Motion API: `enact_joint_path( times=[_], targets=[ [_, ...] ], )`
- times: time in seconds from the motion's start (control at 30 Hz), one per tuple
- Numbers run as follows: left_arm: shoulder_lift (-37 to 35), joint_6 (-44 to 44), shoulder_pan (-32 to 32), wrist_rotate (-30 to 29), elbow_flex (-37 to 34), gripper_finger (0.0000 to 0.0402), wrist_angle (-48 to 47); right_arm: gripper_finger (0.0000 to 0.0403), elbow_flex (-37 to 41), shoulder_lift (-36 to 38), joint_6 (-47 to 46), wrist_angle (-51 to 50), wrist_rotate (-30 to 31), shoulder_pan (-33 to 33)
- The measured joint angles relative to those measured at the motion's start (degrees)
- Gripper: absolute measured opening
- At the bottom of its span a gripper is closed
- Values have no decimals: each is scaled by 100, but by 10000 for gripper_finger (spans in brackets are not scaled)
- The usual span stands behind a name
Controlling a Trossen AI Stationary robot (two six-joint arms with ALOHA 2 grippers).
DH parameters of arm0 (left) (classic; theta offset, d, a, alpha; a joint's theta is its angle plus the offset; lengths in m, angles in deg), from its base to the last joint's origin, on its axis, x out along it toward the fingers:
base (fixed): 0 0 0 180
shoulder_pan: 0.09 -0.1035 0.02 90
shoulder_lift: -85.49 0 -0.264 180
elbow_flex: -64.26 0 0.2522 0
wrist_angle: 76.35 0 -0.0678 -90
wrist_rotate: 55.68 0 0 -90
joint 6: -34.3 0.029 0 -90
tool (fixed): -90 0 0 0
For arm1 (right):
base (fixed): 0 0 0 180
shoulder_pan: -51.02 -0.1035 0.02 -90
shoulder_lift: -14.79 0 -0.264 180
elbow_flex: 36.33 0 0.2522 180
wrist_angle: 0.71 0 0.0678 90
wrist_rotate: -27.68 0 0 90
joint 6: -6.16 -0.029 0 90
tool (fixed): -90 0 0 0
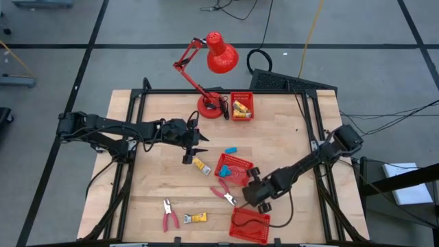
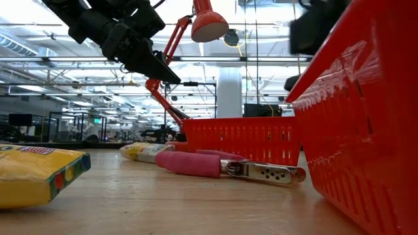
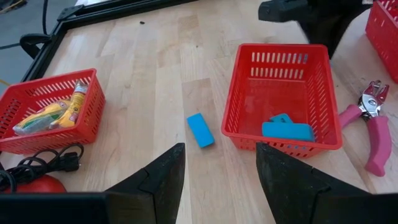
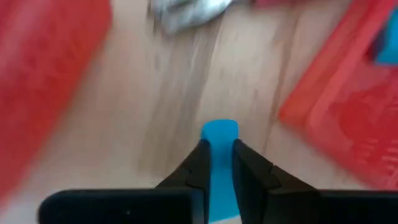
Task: Pick & Place School Supplies
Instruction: Put the blue eraser into the middle red basket
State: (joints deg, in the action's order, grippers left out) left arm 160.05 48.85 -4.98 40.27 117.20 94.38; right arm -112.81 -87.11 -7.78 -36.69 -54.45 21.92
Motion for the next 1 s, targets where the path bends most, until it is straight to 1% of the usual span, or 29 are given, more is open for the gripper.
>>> enact_joint_path(
  times=[0.03, 0.07, 0.2, 0.37, 0.53, 0.63, 0.73, 0.8, 0.87, 1.0],
  targets=[
    [-1, 0, -2, 3, 0, 198, 0, 7, -4, 19, -228, 87, 56, 14],
    [-1, -1, -2, 3, 0, 198, 0, 1, -7, 25, -430, 159, 92, 16],
    [0, 9, -2, 5, 0, 198, 0, 4, -7, 19, -1016, 440, 130, 16],
    [-2, 35, -2, 7, 0, 198, 2, 4, -11, 21, -1227, 525, 536, -99],
    [0, 33, -2, 9, 0, 198, 2, 3, -22, 78, -1252, 456, 540, -197],
    [-1, 33, -2, 13, 0, 198, 2, 2, -22, 149, -1213, 193, 311, -214],
    [-2, 31, -1, 18, 0, 198, 2, 0, -31, 210, -1239, 149, -212, -199],
    [-2, 31, -1, 20, 0, 198, 6, 8, -28, 215, -1244, 23, -460, -198],
    [0, 31, -2, 20, 0, 198, 7, 26, -26, 215, -1261, -40, -629, -198],
    [-1, 33, 0, 20, 0, 198, 9, 87, -26, 222, -1307, -301, -627, -162]
  ],
)
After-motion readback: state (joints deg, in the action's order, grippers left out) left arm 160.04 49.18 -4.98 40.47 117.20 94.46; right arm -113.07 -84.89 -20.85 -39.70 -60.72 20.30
